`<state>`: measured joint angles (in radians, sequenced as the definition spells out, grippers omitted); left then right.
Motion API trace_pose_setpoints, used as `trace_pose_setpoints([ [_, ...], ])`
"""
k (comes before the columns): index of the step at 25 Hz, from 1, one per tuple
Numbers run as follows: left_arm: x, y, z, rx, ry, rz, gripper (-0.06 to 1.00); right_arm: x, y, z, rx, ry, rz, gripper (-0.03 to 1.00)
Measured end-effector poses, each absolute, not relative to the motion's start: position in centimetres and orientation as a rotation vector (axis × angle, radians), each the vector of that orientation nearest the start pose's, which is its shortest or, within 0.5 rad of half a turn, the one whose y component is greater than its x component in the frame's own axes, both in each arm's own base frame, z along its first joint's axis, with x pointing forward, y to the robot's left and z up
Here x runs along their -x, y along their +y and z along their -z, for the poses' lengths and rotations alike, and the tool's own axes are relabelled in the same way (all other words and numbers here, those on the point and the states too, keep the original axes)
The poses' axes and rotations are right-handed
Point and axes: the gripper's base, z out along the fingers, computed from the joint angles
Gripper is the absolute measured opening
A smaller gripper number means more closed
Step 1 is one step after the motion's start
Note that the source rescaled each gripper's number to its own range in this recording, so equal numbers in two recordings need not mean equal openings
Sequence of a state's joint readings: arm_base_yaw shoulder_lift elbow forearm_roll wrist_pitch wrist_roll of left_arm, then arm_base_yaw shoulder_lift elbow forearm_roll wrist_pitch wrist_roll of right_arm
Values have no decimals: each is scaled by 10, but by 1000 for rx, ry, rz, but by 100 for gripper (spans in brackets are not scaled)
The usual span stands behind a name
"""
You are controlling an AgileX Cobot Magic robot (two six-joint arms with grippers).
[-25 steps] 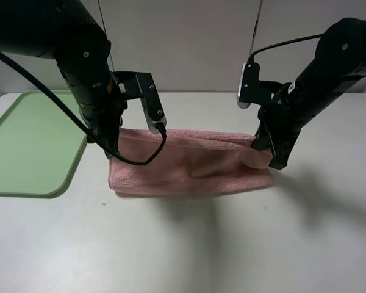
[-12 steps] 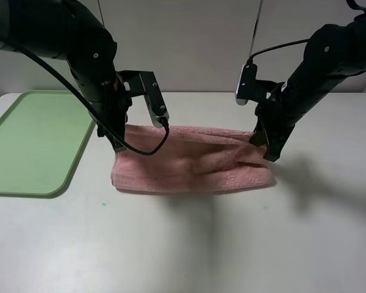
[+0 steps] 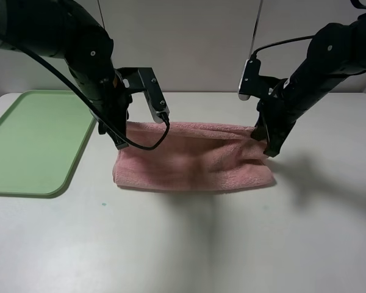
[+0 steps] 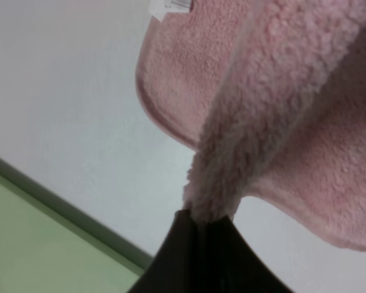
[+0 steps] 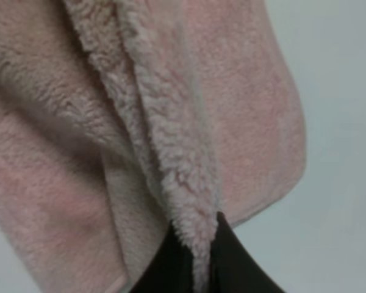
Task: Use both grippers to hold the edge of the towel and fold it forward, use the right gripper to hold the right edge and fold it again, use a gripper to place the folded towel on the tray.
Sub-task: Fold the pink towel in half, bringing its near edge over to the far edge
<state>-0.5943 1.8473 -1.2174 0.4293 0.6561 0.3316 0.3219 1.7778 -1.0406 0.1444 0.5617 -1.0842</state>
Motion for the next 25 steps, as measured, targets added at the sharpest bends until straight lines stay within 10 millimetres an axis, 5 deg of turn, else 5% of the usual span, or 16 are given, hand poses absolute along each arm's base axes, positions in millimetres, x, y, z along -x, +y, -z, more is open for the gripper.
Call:
trace_pose_setpoints([
  [10, -326, -191, -194, -1542, 2210, -366, 0, -323, 115, -173, 1667, 2188, 80, 0],
  [15, -328, -191, -194, -1539, 2194, -366, 13, -324, 114, -173, 1673, 2184, 91, 4],
  [20, -329, -191, -195, -1546, 2181, -376, 46, -326, 111, -172, 1673, 2182, 106, 34],
  [25, -331, -192, -196, -1536, 2155, -367, 64, -332, 111, -174, 1617, 2146, 141, 70],
])
